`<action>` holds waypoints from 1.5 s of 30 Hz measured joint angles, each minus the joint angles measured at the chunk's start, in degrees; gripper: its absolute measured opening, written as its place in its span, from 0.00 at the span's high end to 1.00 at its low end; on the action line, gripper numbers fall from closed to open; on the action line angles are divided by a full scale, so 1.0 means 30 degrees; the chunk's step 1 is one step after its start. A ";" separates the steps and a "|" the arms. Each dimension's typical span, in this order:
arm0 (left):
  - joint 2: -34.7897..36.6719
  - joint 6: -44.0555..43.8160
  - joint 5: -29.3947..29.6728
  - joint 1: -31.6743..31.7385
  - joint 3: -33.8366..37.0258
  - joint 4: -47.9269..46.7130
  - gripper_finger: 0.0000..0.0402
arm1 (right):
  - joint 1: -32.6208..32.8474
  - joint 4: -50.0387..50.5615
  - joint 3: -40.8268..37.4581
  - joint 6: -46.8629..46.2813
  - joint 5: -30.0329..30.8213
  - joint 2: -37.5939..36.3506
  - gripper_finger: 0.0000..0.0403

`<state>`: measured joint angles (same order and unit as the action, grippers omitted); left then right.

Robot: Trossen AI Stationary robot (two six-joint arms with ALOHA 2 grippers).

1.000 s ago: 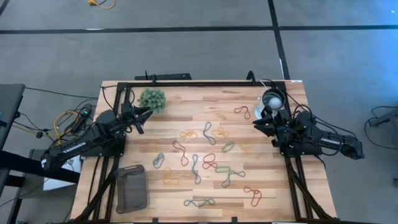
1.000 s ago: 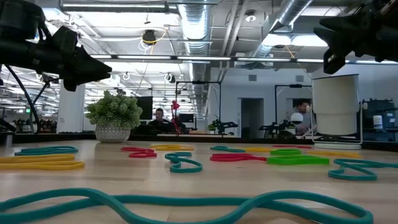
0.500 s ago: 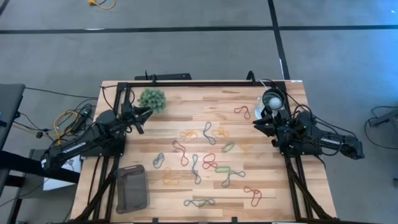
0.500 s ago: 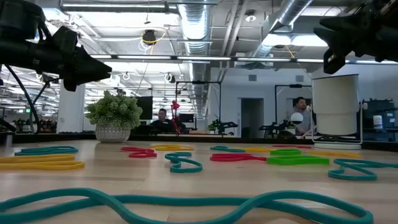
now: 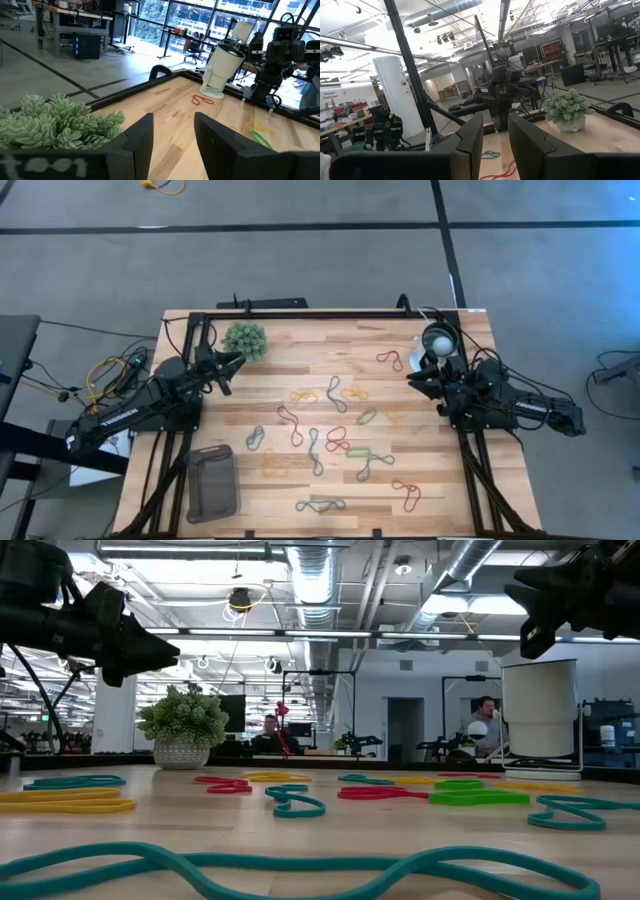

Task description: Pick and place items into bin

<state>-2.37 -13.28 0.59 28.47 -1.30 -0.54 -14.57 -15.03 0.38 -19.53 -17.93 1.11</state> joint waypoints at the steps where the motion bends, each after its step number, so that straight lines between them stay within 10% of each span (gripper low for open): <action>1: 0.0000 -0.0007 -0.0004 0.0000 0.0000 0.0000 0.67 | 0.0000 0.0000 -0.0001 -0.0006 0.0003 0.0001 0.79; 45: 0.0007 -0.6461 0.0483 0.0000 0.0007 0.0113 0.67 | -0.0270 -0.0584 0.0140 0.0022 0.1013 0.0006 0.79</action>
<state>-2.35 -32.66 2.04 28.47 -1.28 -0.20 -15.38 -16.78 0.80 -19.47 -14.90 1.13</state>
